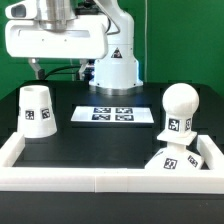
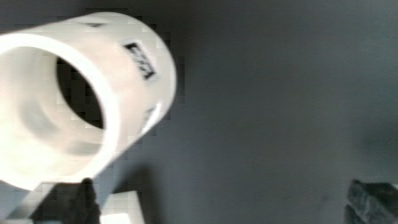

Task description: Assemble lamp

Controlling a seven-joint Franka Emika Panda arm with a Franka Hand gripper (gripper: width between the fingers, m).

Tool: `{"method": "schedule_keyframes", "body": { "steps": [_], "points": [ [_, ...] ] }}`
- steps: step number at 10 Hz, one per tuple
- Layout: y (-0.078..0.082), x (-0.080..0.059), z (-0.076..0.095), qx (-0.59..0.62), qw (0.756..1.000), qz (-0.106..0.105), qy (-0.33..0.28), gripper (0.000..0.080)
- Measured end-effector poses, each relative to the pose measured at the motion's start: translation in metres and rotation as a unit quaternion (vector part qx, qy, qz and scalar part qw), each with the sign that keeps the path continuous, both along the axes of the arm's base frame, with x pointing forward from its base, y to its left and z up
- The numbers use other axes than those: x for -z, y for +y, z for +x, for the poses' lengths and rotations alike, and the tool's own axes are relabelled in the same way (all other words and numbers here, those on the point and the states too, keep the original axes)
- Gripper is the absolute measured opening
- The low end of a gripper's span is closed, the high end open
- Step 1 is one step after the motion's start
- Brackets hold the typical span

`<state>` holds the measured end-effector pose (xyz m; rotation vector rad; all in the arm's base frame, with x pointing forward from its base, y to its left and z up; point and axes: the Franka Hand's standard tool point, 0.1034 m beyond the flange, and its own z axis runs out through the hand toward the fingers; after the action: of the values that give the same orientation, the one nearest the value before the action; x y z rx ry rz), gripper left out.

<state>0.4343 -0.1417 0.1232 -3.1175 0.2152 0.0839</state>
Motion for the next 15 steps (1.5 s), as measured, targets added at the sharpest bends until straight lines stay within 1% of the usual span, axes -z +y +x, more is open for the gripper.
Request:
{"method": "schedule_keyframes", "body": {
  "steps": [1, 2, 3, 6, 9, 11, 13, 15],
  "points": [
    [-0.013, 0.003, -0.009, -0.019, 1.0, 0.001, 0.001, 0.0699],
    [-0.022, 0.006, -0.017, -0.016, 1.0, -0.001, -0.001, 0.0699],
    [-0.024, 0.011, -0.026, -0.018, 1.0, -0.001, 0.001, 0.0699],
    [-0.022, 0.018, -0.029, -0.02, 1.0, -0.003, 0.008, 0.0699],
    [-0.019, 0.023, -0.025, -0.029, 0.999, -0.008, 0.013, 0.0699],
    [-0.019, 0.028, -0.026, -0.031, 0.999, -0.011, 0.017, 0.0699],
    [-0.015, 0.034, -0.025, -0.038, 0.999, -0.016, 0.019, 0.0699],
    [-0.016, 0.036, -0.026, -0.044, 0.999, -0.016, 0.021, 0.0699]
  ]
}}
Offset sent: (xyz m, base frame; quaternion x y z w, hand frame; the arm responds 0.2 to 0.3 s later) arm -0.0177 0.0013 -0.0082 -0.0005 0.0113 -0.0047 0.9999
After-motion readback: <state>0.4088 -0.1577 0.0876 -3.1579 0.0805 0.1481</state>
